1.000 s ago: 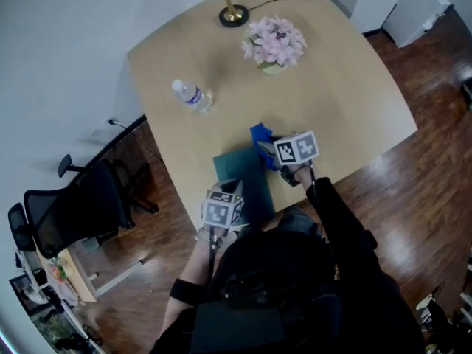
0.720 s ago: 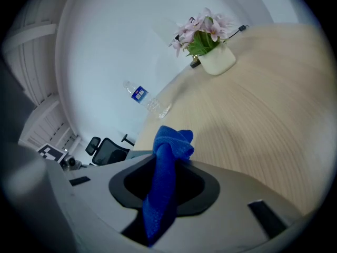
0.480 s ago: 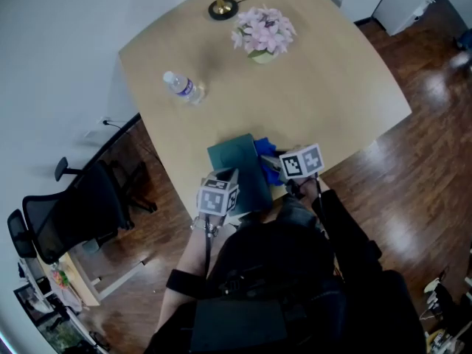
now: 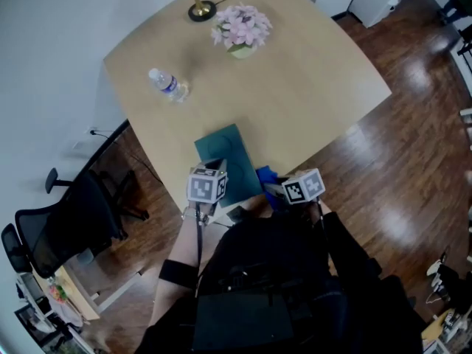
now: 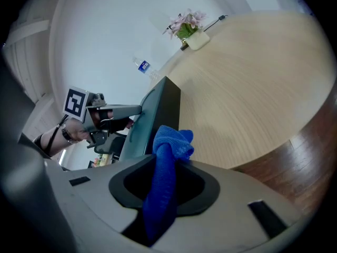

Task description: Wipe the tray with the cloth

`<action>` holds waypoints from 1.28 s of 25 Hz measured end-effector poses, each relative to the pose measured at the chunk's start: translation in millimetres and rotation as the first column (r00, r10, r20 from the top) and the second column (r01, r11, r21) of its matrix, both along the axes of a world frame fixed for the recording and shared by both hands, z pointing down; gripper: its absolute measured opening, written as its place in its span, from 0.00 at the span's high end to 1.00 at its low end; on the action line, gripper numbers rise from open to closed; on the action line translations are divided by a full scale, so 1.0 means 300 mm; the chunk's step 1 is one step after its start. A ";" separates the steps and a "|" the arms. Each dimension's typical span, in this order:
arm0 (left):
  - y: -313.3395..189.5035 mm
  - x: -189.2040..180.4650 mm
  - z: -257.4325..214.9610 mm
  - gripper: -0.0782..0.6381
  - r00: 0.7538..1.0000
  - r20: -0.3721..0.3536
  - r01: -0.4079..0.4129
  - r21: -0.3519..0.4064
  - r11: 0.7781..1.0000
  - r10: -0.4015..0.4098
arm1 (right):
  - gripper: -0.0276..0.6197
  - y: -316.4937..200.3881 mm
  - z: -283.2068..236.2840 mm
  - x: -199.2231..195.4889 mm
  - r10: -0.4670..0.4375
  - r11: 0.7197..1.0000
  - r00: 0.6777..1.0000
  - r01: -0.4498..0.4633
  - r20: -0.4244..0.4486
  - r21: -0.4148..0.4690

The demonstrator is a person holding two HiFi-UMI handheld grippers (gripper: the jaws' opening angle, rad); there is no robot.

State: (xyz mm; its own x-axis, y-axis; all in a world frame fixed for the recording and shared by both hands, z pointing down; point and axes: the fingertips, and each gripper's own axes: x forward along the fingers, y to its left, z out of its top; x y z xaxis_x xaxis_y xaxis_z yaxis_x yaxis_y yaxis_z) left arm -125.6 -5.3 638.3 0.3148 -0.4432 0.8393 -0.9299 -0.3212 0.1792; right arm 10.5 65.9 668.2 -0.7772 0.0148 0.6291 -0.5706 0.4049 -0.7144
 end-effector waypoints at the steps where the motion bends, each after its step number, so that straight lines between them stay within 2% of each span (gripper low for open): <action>1: 0.002 0.001 0.000 0.89 1.000 0.001 -0.001 0.001 1.000 0.001 | 0.80 0.023 0.001 0.009 -0.007 1.000 1.000 0.007 -0.002 -0.006; 5: 0.009 0.002 -0.002 0.89 1.000 -0.001 0.006 -0.003 1.000 -0.006 | 0.80 0.073 -0.015 0.035 -0.070 0.998 0.998 0.070 -0.003 -0.001; 8: 0.009 0.000 -0.001 0.89 1.000 -0.001 0.017 -0.010 1.000 -0.017 | 0.80 0.010 -0.039 0.043 -0.078 0.996 0.997 0.078 0.002 0.040; 14: 0.005 0.012 -0.004 0.89 1.000 0.011 0.024 -0.007 1.000 -0.024 | 0.80 -0.334 -0.064 -0.032 -0.023 0.983 1.000 0.025 -0.011 0.183; 19: 0.009 0.015 -0.002 0.89 0.999 0.013 0.046 -0.024 0.999 -0.046 | 0.80 -0.592 -0.071 -0.179 -0.018 0.973 1.000 0.017 0.003 0.229; 25: 0.004 0.017 -0.010 0.89 0.998 0.023 0.063 -0.021 0.998 -0.062 | 0.80 -0.709 -0.002 -0.284 -0.009 0.985 1.000 0.009 0.003 0.170; 29: 0.007 0.013 -0.008 0.89 0.997 0.022 0.068 -0.027 0.997 -0.067 | 0.80 -0.655 0.006 -0.277 -0.009 0.995 0.999 0.004 0.044 0.100; 32: 0.003 0.006 -0.005 0.89 0.998 0.021 0.065 -0.025 0.998 -0.065 | 0.80 -0.584 0.033 -0.241 -0.054 0.994 0.998 0.053 0.012 0.098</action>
